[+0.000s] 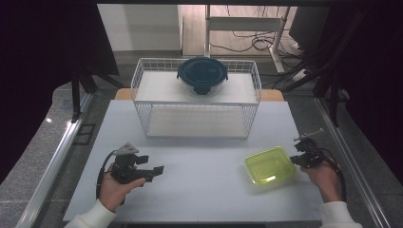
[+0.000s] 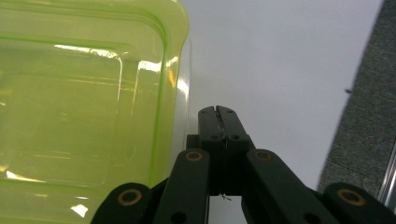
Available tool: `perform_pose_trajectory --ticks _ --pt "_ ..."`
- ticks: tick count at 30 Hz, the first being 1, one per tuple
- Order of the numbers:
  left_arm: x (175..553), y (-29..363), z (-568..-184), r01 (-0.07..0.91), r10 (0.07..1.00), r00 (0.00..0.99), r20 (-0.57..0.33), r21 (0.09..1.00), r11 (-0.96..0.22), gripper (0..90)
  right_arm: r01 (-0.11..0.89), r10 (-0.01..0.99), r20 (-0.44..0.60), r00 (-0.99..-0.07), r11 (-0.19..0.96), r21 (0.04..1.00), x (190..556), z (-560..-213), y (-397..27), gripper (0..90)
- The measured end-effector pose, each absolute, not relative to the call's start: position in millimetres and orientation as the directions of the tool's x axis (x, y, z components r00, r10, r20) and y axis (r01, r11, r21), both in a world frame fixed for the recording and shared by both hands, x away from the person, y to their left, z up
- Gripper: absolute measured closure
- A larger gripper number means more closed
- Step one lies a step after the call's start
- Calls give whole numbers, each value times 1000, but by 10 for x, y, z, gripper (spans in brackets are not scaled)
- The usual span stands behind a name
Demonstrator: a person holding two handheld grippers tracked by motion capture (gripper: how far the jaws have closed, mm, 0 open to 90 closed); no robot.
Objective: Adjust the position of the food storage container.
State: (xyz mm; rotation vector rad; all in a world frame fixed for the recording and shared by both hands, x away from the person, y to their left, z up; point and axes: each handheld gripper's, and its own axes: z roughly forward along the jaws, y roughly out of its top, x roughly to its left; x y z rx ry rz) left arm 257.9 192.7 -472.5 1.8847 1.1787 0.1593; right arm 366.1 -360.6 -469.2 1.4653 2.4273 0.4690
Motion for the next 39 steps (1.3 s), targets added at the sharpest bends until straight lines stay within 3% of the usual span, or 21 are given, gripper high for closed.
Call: perform_pose_trajectory --ticks 39 --pt "2605 1995 -4763 681 785 523 -333 717 -150 194 724 781 17 -624 570 388 3366 -4728 -2902 886"
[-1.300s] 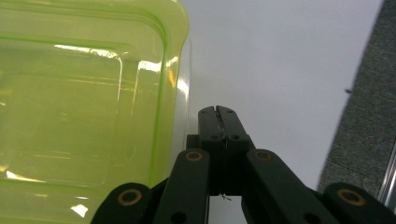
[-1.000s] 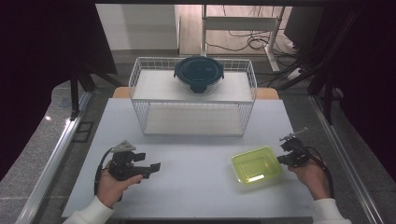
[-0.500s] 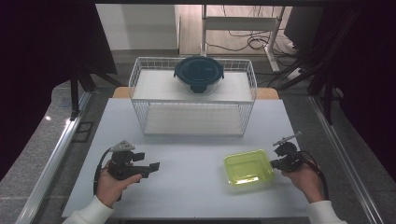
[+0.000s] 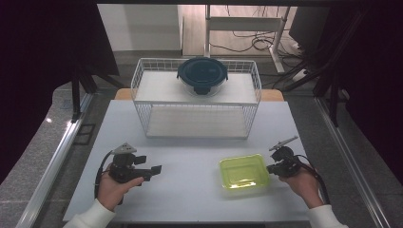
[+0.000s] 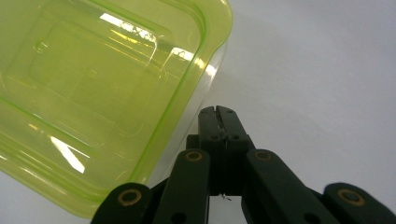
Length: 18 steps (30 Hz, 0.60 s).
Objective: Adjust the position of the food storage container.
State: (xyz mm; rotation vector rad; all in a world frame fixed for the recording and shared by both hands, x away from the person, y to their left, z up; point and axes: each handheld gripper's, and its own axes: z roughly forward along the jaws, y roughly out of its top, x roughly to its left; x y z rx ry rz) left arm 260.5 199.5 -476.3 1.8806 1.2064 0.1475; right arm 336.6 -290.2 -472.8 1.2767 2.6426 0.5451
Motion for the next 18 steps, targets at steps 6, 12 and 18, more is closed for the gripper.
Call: perform_pose_trajectory --ticks 6,12,18 --pt "2610 1988 -4770 683 785 523 -332 714 -153 194 715 771 22 -637 580 392 3343 -4735 -2844 886" --pt "2609 1988 -4771 683 785 523 -332 714 -153 194 702 757 25 -653 593 395 3321 -4752 -2762 886" --pt "2607 1986 -4773 686 786 521 -334 712 -152 194 689 743 26 -669 606 398 3302 -4754 -2677 886"
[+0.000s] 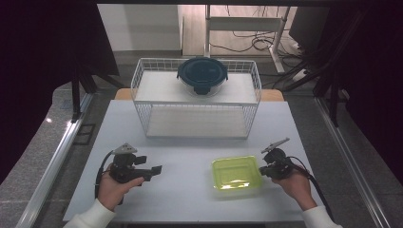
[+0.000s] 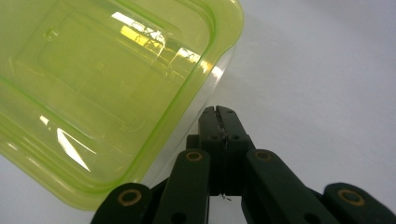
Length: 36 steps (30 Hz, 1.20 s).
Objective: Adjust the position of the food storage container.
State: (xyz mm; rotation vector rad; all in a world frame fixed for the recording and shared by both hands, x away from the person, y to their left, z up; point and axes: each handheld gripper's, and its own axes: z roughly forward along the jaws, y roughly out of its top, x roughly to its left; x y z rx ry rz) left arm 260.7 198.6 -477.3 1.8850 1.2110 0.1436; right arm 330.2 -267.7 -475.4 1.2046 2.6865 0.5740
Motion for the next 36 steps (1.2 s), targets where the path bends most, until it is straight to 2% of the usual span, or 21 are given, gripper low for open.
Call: perform_pose_trajectory --ticks 30,36 --pt "2616 1967 -4793 688 787 525 -322 705 -171 197 589 633 37 -773 696 410 3144 -4801 -2052 886" --pt "2614 1966 -4796 688 787 525 -323 705 -169 197 559 612 14 -791 713 423 3114 -4814 -1914 886"
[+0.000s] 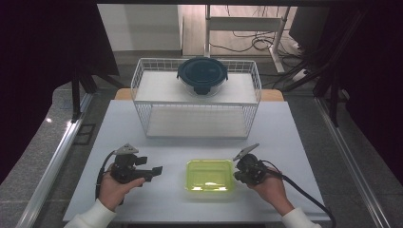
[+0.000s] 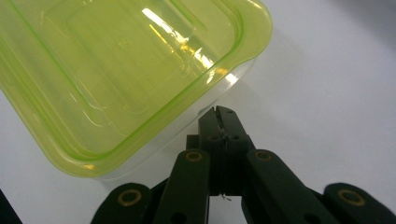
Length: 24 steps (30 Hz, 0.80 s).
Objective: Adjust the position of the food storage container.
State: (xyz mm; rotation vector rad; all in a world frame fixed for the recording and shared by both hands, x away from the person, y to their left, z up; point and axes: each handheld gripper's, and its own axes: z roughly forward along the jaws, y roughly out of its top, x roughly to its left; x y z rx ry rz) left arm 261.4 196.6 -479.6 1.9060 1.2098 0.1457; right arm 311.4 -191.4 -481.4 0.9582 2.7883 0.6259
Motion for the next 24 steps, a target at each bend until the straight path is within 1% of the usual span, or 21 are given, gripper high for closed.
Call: perform_pose_trajectory --ticks 7,12,14,16,18,21,22,23,24 --pt "2610 1958 -4802 687 786 529 -320 705 -175 197 535 597 -7 -803 725 433 3089 -4833 -1785 886" --pt "2605 1964 -4804 687 786 528 -321 706 -174 196 538 602 -10 -799 721 436 3073 -4821 -1786 886" --pt "2600 1967 -4801 685 786 529 -320 708 -173 196 529 601 -26 -799 723 443 3060 -4802 -1800 886" --pt "2593 1968 -4798 683 787 529 -317 710 -173 195 526 606 -40 -794 719 455 3041 -4769 -1831 886" --pt "2588 1967 -4797 682 787 529 -316 711 -173 193 525 619 -40 -785 698 488 3029 -4723 -1894 885" --pt "2579 1959 -4795 681 787 531 -315 711 -175 191 542 655 -19 -755 641 543 2998 -4644 -2020 883" --pt "2576 1953 -4795 680 786 533 -313 712 -176 190 547 664 -7 -748 622 560 2987 -4625 -2051 869" --pt "2571 1946 -4793 680 785 533 -315 712 -176 190 549 671 3 -742 605 576 2973 -4611 -2077 837" --pt "2564 1937 -4790 679 784 535 -315 712 -178 189 552 675 14 -738 592 587 2958 -4604 -2097 778"
